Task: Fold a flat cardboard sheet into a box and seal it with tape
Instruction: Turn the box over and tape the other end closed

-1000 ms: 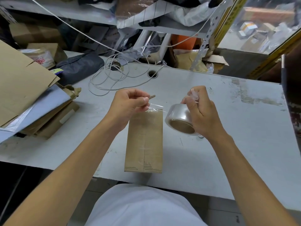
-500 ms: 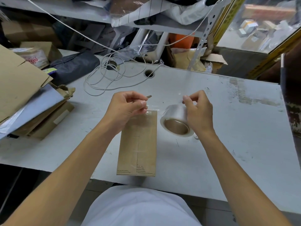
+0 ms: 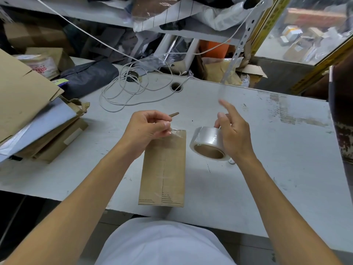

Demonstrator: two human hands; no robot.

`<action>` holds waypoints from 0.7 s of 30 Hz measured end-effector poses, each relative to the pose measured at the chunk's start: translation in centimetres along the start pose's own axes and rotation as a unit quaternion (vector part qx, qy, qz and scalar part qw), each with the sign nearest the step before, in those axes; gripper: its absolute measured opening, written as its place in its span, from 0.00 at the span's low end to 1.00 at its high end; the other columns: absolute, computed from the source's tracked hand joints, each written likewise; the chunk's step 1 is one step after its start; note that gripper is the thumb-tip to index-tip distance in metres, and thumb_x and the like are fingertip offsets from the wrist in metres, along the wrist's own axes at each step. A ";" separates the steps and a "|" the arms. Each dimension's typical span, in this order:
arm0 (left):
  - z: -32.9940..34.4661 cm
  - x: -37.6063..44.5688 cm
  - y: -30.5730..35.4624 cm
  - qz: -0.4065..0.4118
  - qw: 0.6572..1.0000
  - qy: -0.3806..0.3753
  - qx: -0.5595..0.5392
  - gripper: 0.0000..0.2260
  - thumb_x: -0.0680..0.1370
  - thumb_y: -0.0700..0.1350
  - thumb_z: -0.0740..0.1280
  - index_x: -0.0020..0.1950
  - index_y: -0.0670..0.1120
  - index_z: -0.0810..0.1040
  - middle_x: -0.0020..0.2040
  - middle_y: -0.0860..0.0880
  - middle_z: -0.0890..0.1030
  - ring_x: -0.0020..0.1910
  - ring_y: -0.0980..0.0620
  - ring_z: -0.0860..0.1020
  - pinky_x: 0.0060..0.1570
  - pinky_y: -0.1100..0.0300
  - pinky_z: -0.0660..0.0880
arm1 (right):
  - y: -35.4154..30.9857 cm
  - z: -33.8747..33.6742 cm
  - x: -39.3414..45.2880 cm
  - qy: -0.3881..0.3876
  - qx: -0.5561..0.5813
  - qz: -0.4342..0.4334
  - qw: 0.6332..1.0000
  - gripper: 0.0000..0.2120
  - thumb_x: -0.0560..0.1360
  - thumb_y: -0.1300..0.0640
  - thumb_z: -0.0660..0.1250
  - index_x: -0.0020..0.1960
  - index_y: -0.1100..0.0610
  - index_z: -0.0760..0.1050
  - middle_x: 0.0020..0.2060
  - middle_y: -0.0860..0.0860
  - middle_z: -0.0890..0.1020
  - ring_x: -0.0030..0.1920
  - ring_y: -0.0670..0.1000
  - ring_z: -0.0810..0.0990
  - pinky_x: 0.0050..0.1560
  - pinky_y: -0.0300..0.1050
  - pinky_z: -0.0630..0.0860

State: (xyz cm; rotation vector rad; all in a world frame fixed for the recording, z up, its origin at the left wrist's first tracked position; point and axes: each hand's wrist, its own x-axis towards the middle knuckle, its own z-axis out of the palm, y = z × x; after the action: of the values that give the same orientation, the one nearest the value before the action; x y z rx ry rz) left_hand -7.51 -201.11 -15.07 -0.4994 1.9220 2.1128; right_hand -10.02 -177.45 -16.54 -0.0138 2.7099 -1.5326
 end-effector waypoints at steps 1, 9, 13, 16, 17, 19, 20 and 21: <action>0.0 0.0 -0.1 -0.004 1.000 0.003 -0.003 0.05 0.76 0.30 0.70 0.47 0.38 0.83 0.40 0.42 0.80 0.42 0.46 0.82 0.45 0.59 0.81 | -0.1 -0.2 -0.2 -0.019 -0.005 -0.017 1.000 0.22 0.76 0.42 0.59 0.68 0.47 0.74 0.38 0.45 0.79 0.41 0.38 0.77 0.42 0.28 0.69; -0.3 -0.1 -0.5 -0.014 0.999 0.043 0.006 0.05 0.75 0.30 0.70 0.47 0.37 0.83 0.38 0.44 0.81 0.41 0.46 0.83 0.44 0.60 0.81 | -0.1 -1.3 -1.4 -0.154 -0.169 -0.099 0.968 0.24 0.65 0.41 0.77 0.54 0.48 0.71 0.44 0.46 0.80 0.42 0.49 0.80 0.40 0.51 0.80; -0.4 -0.6 -0.7 -0.006 0.998 0.062 0.022 0.06 0.75 0.30 0.70 0.47 0.39 0.84 0.36 0.48 0.82 0.41 0.48 0.83 0.46 0.57 0.82 | -0.4 -1.0 -0.8 -0.149 -0.211 -0.100 0.961 0.22 0.65 0.41 0.78 0.54 0.48 0.75 0.44 0.45 0.81 0.43 0.49 0.80 0.42 0.50 0.80; -1.2 -0.8 -0.6 -0.011 0.997 0.081 0.007 0.06 0.75 0.30 0.70 0.45 0.40 0.84 0.34 0.51 0.81 0.40 0.51 0.82 0.47 0.56 0.82 | -1.2 -0.3 -0.3 -0.158 -0.247 -0.093 0.952 0.22 0.65 0.40 0.76 0.55 0.47 0.76 0.44 0.45 0.81 0.43 0.48 0.79 0.42 0.47 0.79; -1.6 -0.8 -0.6 -0.010 0.996 0.089 -0.002 0.06 0.75 0.30 0.70 0.44 0.40 0.83 0.35 0.49 0.81 0.39 0.51 0.81 0.48 0.56 0.83 | -1.4 0.0 -0.2 -0.162 -0.271 -0.093 0.944 0.22 0.65 0.39 0.75 0.55 0.47 0.76 0.44 0.44 0.81 0.44 0.49 0.79 0.42 0.46 0.78; -2.4 -0.9 -0.5 -0.005 0.995 0.096 -0.012 0.07 0.75 0.30 0.70 0.44 0.40 0.83 0.38 0.46 0.81 0.39 0.51 0.81 0.49 0.54 0.83 | -1.6 0.4 0.1 -0.161 -0.324 -0.097 0.927 0.23 0.66 0.37 0.74 0.57 0.45 0.77 0.44 0.44 0.81 0.45 0.49 0.79 0.44 0.46 0.76; -2.6 -1.0 -0.4 -0.004 0.995 0.095 -0.013 0.06 0.75 0.30 0.70 0.44 0.40 0.83 0.39 0.45 0.81 0.39 0.50 0.81 0.49 0.54 0.83 | -1.7 0.6 0.2 -0.159 -0.339 -0.097 0.922 0.24 0.66 0.36 0.73 0.57 0.44 0.77 0.44 0.44 0.81 0.45 0.49 0.79 0.44 0.46 0.76; -2.9 -1.1 -0.4 -0.004 0.995 0.096 -0.015 0.06 0.75 0.30 0.70 0.44 0.40 0.83 0.39 0.44 0.81 0.39 0.50 0.81 0.50 0.53 0.83 | -1.9 0.7 0.2 -0.158 -0.346 -0.097 0.920 0.25 0.66 0.34 0.72 0.58 0.44 0.77 0.43 0.44 0.81 0.45 0.49 0.79 0.45 0.47 0.76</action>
State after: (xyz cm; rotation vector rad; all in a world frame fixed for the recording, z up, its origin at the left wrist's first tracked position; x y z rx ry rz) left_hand -6.05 -203.85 -15.20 -0.7388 1.9862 2.1604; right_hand -10.26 -179.00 -15.28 -0.5049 2.8599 -0.4505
